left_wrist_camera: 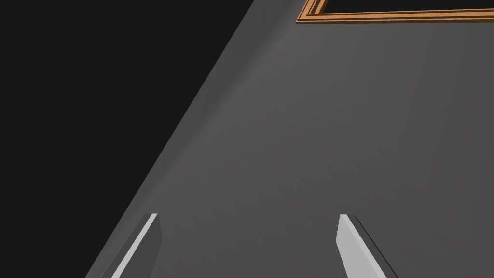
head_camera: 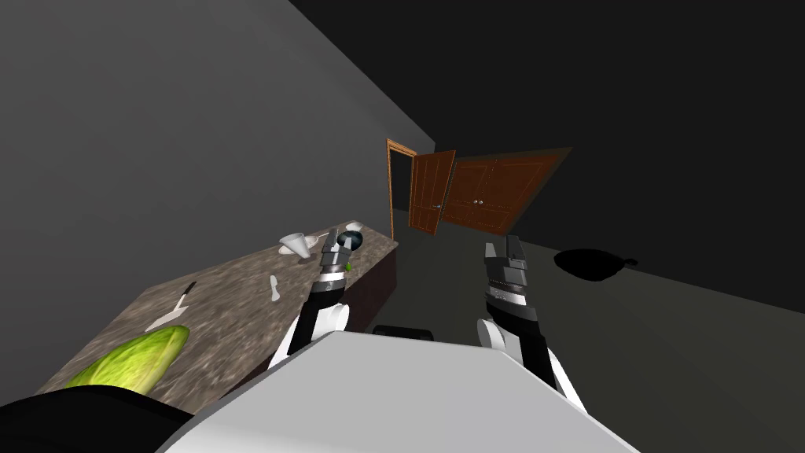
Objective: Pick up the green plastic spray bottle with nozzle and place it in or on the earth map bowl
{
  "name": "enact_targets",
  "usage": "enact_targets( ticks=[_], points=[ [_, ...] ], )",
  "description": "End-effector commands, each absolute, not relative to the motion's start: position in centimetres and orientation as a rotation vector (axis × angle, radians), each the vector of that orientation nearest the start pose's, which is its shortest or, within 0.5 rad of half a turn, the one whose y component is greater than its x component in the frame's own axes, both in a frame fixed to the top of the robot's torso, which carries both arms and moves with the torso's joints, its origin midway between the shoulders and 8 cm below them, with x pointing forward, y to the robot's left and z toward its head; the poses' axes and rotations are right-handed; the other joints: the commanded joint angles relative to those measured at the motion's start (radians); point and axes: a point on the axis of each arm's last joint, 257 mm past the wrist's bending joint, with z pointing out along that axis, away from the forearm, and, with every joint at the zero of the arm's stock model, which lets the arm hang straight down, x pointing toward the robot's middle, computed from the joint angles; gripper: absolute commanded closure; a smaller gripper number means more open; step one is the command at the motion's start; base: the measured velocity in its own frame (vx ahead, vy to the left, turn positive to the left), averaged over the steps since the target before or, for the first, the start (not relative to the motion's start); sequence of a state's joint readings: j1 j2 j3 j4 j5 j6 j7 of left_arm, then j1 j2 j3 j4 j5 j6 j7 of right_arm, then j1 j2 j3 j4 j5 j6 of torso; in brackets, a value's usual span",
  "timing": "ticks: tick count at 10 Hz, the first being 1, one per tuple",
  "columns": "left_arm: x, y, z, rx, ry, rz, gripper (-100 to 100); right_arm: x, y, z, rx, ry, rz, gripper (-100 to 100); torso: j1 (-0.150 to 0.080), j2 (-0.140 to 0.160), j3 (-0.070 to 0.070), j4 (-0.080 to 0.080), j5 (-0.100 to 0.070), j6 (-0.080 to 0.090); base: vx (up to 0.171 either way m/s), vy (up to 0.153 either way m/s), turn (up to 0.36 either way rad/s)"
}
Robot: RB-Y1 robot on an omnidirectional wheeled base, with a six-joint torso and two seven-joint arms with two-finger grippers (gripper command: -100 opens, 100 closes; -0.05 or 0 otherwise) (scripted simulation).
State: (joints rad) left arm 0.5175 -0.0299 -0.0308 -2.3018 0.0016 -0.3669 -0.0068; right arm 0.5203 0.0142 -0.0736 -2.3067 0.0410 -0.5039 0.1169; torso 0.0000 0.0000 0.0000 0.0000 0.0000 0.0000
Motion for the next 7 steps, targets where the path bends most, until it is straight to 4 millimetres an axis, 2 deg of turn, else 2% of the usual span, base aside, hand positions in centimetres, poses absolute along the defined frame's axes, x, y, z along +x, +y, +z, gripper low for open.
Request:
enact_targets(
  ticks=[1,7],
  points=[
    [36.1,27.5,0.0,-0.765,0.714,-1.284,-100,33.2,-30.0,3.1,0.578,0.642,1.088,0,0.0,0.0,0.0,0.0,0.0,0.0,0.0,-0.007,0.004],
    [36.4,27.3,-2.5,-0.745,0.916,-1.202,-100,33.2,-30.0,3.1,0.578,0.642,1.088,0,-0.003,0.0,0.0,0.0,-0.001,0.0,0.003,-0.036,0.013]
  ],
)
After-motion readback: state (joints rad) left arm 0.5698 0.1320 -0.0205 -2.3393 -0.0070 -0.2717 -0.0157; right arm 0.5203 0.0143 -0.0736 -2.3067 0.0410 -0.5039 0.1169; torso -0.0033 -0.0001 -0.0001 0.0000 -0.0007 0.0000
